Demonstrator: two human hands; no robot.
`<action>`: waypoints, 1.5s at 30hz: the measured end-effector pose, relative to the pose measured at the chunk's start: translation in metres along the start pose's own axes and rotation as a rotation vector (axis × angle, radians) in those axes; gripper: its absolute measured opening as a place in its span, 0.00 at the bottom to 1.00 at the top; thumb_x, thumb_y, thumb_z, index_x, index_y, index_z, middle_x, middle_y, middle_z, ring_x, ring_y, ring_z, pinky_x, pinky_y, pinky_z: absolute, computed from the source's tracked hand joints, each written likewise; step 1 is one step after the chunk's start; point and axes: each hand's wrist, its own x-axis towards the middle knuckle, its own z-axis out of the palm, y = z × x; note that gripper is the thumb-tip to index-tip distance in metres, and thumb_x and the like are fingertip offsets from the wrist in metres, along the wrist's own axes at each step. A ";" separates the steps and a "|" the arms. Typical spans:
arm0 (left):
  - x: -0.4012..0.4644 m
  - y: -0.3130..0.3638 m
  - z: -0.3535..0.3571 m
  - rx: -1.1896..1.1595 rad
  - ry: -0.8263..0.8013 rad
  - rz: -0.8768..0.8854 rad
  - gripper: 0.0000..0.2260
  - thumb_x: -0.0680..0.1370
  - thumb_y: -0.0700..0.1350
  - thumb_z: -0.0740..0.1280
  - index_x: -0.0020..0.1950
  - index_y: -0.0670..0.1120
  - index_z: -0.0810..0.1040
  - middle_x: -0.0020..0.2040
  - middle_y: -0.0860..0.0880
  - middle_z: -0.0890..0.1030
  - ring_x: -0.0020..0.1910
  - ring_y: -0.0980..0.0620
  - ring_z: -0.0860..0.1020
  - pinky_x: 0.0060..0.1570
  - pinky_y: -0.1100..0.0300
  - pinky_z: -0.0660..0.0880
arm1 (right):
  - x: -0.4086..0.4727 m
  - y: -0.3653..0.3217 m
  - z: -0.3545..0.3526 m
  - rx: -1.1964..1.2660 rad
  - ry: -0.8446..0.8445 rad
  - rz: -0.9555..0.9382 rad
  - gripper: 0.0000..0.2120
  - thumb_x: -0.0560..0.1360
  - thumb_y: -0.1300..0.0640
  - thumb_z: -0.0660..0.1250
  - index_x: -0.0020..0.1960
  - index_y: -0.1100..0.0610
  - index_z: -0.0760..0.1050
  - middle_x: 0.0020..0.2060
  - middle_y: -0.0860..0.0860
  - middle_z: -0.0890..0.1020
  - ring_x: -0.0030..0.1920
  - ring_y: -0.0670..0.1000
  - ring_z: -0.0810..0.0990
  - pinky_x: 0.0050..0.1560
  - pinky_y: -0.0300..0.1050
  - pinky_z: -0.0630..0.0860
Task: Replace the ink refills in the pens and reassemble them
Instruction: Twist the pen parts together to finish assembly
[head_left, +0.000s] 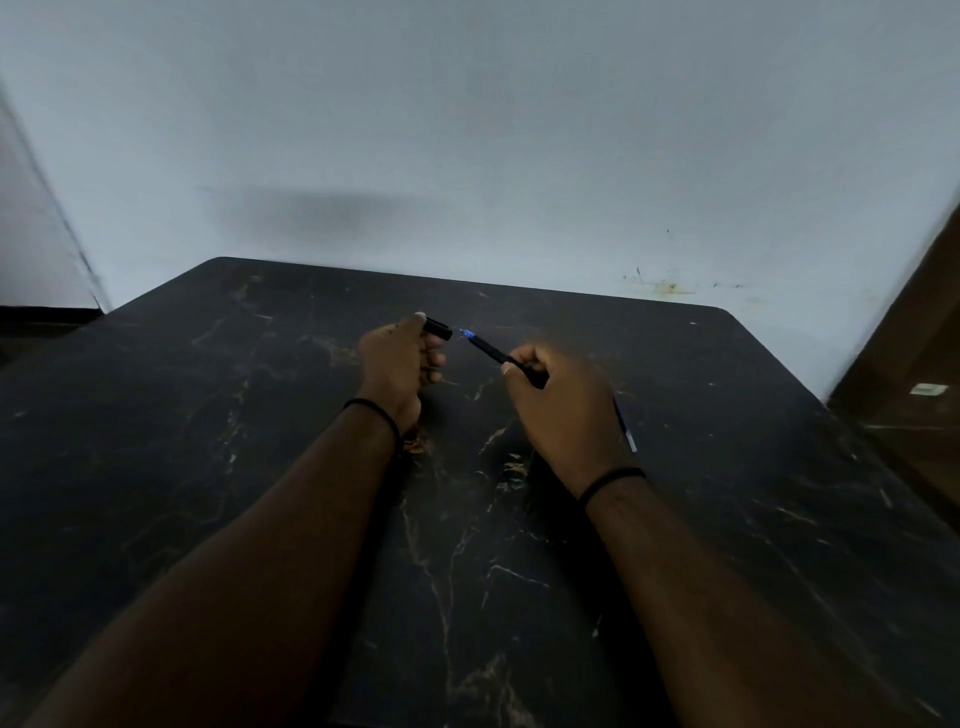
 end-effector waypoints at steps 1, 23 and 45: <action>0.000 0.000 0.000 -0.011 0.002 -0.008 0.11 0.82 0.44 0.62 0.43 0.41 0.77 0.33 0.46 0.77 0.20 0.58 0.73 0.20 0.66 0.68 | 0.000 -0.001 -0.001 0.000 -0.012 0.003 0.05 0.78 0.48 0.67 0.48 0.47 0.81 0.38 0.42 0.83 0.40 0.42 0.80 0.42 0.42 0.77; -0.009 -0.001 0.002 0.049 -0.317 -0.046 0.11 0.78 0.50 0.69 0.46 0.42 0.80 0.33 0.49 0.80 0.28 0.53 0.75 0.26 0.61 0.69 | 0.000 -0.007 -0.004 0.018 -0.019 0.002 0.05 0.77 0.54 0.72 0.51 0.48 0.77 0.43 0.43 0.80 0.45 0.46 0.79 0.45 0.45 0.76; -0.015 -0.004 0.017 0.222 -0.138 -0.004 0.22 0.84 0.54 0.54 0.35 0.44 0.70 0.26 0.47 0.67 0.19 0.55 0.61 0.19 0.67 0.56 | -0.010 -0.021 0.003 -0.257 -0.044 -0.318 0.08 0.79 0.50 0.68 0.51 0.54 0.79 0.40 0.52 0.84 0.39 0.55 0.81 0.36 0.45 0.68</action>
